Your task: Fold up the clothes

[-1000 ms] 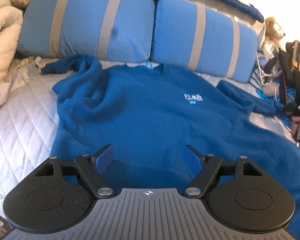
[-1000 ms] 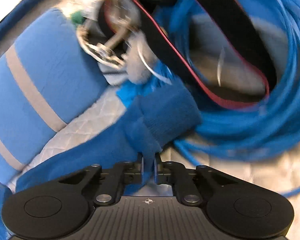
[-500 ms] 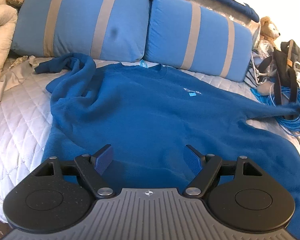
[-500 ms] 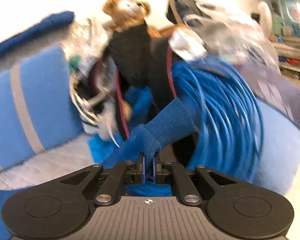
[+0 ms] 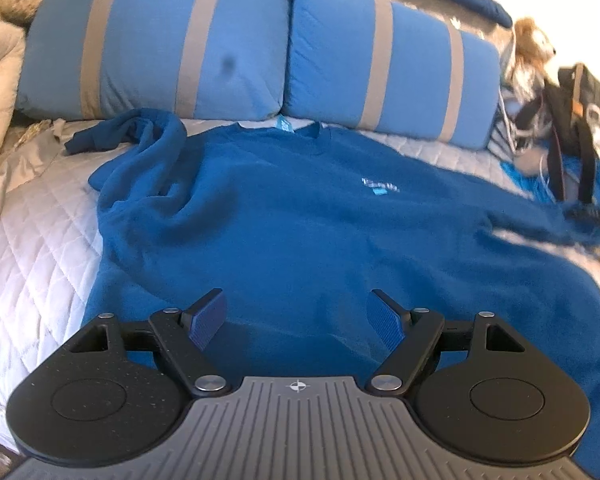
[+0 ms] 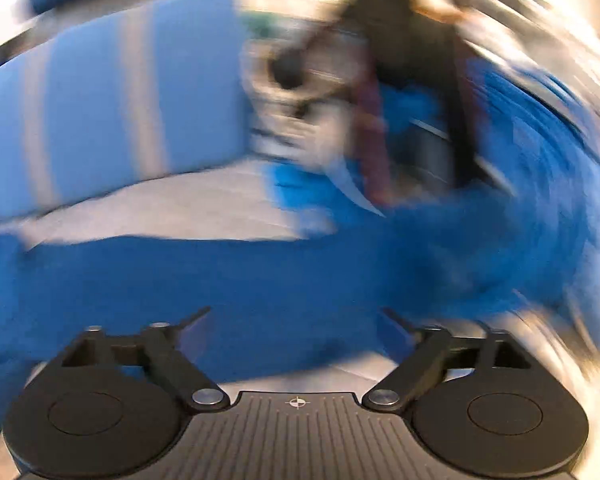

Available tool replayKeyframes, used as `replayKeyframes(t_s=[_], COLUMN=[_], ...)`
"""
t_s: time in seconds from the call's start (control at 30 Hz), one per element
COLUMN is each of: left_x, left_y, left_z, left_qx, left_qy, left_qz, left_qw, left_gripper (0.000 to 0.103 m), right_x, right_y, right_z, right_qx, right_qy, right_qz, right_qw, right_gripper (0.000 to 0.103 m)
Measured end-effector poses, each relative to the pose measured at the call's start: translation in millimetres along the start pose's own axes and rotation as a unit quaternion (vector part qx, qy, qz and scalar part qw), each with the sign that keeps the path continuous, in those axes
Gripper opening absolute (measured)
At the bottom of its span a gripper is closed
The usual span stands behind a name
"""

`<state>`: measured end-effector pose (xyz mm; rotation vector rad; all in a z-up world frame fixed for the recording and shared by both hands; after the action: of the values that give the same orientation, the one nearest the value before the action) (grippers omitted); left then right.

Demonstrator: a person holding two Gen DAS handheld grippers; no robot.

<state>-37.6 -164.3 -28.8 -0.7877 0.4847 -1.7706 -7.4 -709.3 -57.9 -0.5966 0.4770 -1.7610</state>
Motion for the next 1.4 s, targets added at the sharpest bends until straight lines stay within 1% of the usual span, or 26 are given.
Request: replayKeyframes(t_s=[0.1, 0.17, 0.2, 0.27, 0.3, 0.4, 0.5, 0.53, 0.57, 0.6, 0.63, 0.67, 0.73, 0.77, 0.87, 0.93, 0.97, 1.03, 1.07, 1.1, 1.13, 1.17, 1.2, 1.27, 1.33, 1.4], left_x=[6.1, 7.8, 8.6, 7.4, 6.5, 3.1, -0.1, -1.0, -0.9, -0.8, -0.7, -0.7, -1.4, -2.0, -4.3, -5.0, -5.5, -5.7, -5.9, -6.3, -7.8, -9.7, -13.9, -24.9, -38.1, -52.3], left_y=[-0.9, 0.7, 1.7, 6.6, 8.3, 9.3, 12.0, 12.9, 14.1, 15.0, 15.7, 15.6, 16.7, 17.3, 18.4, 18.2, 18.5, 16.9, 15.1, 12.7, 9.5, 6.2, 2.7, -4.1, -8.2, -5.8], left_z=[1.9, 1.4, 1.0, -1.3, -2.2, -1.6, -0.4, 0.1, 0.5, 0.6, 0.7, 0.4, 0.8, 1.2, 1.0, 1.4, 1.9, 3.1, 4.6, 7.5, 12.7, 18.3, 26.4, 45.2, 65.2, 82.7], left_qx=[0.005, 0.006, 0.006, -0.004, -0.01, -0.012, -0.016, -0.018, -0.019, -0.021, -0.022, -0.023, -0.025, -0.027, -0.028, -0.028, -0.029, -0.028, -0.026, -0.023, -0.016, -0.008, 0.002, 0.025, 0.05, 0.066], left_qy=[0.022, 0.027, 0.03, 0.028, 0.026, 0.015, 0.003, 0.0, -0.001, -0.001, -0.002, -0.003, -0.007, -0.009, -0.014, -0.016, -0.017, -0.019, -0.017, -0.012, -0.008, -0.005, -0.006, -0.006, -0.004, -0.001], left_qz=[0.015, 0.02, 0.022, 0.03, 0.033, 0.033, 0.032, 0.032, 0.032, 0.032, 0.032, 0.031, 0.027, 0.025, 0.02, 0.018, 0.017, 0.013, 0.012, 0.01, 0.009, 0.009, 0.01, 0.017, 0.036, 0.053], left_qw=[0.9996, 0.9994, 0.9993, 0.9992, 0.9991, 0.9993, 0.9993, 0.9993, 0.9993, 0.9993, 0.9993, 0.9993, 0.9993, 0.9993, 0.9993, 0.9993, 0.9993, 0.9993, 0.9994, 0.9996, 0.9998, 0.9999, 0.9999, 0.9995, 0.9981, 0.9964], left_gripper=[0.077, 0.077, 0.077, 0.077, 0.077, 0.077, 0.077, 0.077, 0.077, 0.077, 0.077, 0.077, 0.077, 0.077, 0.077, 0.077, 0.077, 0.077, 0.077, 0.077, 0.077, 0.077, 0.077, 0.077, 0.077, 0.077], right_x=[-44.9, -74.2, -90.8, -113.4, -128.6, -165.0, -189.3, -191.3, -193.4, -195.5, -197.0, -198.4, -201.3, -198.3, -178.7, -169.7, -170.9, -172.8, -171.6, -170.4, -169.4, -168.5, -168.6, -168.4, -170.2, -170.9], right_y=[17.1, 34.0, 45.6, 71.6, 85.8, 122.0, 153.5, 162.5, 171.4, 180.3, 179.1, 177.8, 175.3, 171.5, 165.9, 166.2, 165.4, 162.9, 156.7, 150.4, 139.1, 127.9, 113.7, 85.1, 62.0, 37.1], right_z=[29.1, 51.9, 63.1, 86.3, 96.7, 115.1, 122.0, 121.2, 120.5, 119.7, 118.0, 116.3, 112.9, 113.4, 117.5, 118.0, 117.4, 118.2, 120.6, 123.0, 125.9, 128.7, 132.3, 138.4, 143.1, 145.4], right_qx=[0.018, 0.027, 0.028, 0.025, 0.021, 0.007, -0.013, -0.022, -0.031, -0.041, -0.038, -0.036, -0.032, -0.025, -0.004, -0.013, -0.02, -0.031, -0.03, -0.028, -0.017, -0.006, 0.012, 0.043, 0.046, 0.051], right_qy=[-0.06, -0.093, -0.106, -0.12, -0.134, -0.173, -0.186, -0.183, -0.181, -0.178, -0.188, -0.199, -0.22, -0.222, -0.2, -0.178, -0.184, -0.188, -0.178, -0.168, -0.163, -0.159, -0.162, -0.17, -0.182, -0.193], right_qz=[0.055, 0.09, 0.113, 0.145, 0.156, 0.168, 0.181, 0.184, 0.187, 0.19, 0.188, 0.186, 0.182, 0.175, 0.148, 0.156, 0.148, 0.14, 0.149, 0.157, 0.163, 0.168, 0.17, 0.176, 0.18, 0.181], right_qw=[0.997, 0.991, 0.988, 0.982, 0.979, 0.97, 0.966, 0.966, 0.965, 0.965, 0.963, 0.962, 0.958, 0.959, 0.969, 0.971, 0.972, 0.972, 0.972, 0.973, 0.973, 0.973, 0.972, 0.969, 0.966, 0.963], right_gripper=[0.092, 0.092, 0.092, 0.089, 0.084, 0.076, 0.069, 0.068, 0.062, 0.045, 0.035, 0.009, 0.006, 0.006, 0.005, 0.006, 0.007, 0.013, 0.025, 0.048, 0.063, 0.089, 0.102, 0.103, 0.103, 0.103])
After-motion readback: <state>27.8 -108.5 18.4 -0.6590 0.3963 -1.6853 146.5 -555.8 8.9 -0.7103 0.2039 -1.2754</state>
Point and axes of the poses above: each gripper's, at about its wrist camera, not at the fingertips, and y roughly the way its jaws point, x to its right, z to its top, the point moved 4 cm from there along y, roughly the way its jaws point, and after that the axes turned 14 degrees about -y, right-handed, at the moved point
